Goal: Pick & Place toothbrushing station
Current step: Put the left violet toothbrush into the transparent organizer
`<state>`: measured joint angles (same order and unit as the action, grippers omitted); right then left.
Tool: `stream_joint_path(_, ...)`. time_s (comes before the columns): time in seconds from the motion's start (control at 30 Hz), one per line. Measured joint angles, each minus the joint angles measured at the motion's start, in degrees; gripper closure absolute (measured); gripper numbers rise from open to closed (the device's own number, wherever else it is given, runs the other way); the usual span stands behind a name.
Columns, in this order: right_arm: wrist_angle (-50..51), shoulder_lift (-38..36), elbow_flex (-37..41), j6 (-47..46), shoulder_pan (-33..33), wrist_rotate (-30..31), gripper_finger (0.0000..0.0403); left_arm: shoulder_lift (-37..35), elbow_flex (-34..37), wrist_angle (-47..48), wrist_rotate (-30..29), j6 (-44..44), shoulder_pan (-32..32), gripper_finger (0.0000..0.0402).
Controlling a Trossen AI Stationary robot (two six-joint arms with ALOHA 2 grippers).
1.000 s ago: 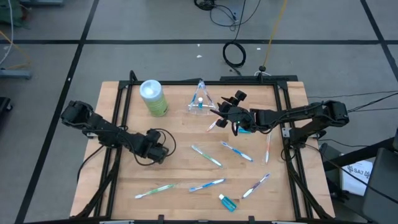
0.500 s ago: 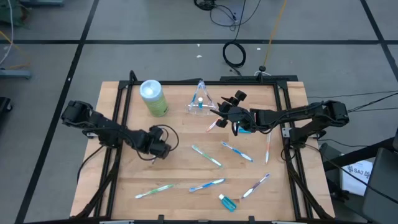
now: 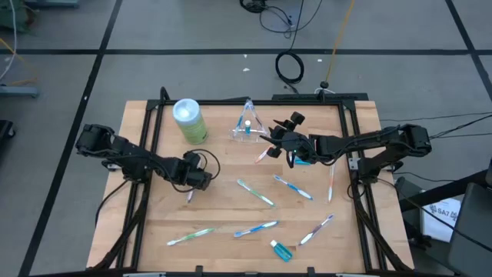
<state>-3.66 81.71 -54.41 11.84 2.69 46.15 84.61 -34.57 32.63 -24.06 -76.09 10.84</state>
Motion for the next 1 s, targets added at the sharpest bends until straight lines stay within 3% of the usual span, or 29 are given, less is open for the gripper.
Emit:
stream_joint_path(0.17, 0.01, 0.00, 0.00, 0.00, 0.01, 0.00, 0.0264, -0.11, 1.58, -3.08, -0.97, 1.55, 0.20, 0.0261)
stream_joint_path(0.47, 0.02, 0.00, 0.00, 0.00, -0.01, 0.00, 0.0264, 0.07, 1.65, -3.62, -4.62, -0.17, 0.15, 0.0388)
stream_joint_path(0.7, 0.01, 0.00, 0.00, -0.37, 0.00, 0.02, 0.0264, 0.23, -0.01, -5.79, -11.14, -2.14, -0.01, 0.0393)
stream_joint_path(1.0, 4.93, 0.00, -0.02, -0.80, -0.01, 0.01, 0.0264, -1.10, -11.25, -9.27, -22.39, 13.65, -2.79, 0.0397)
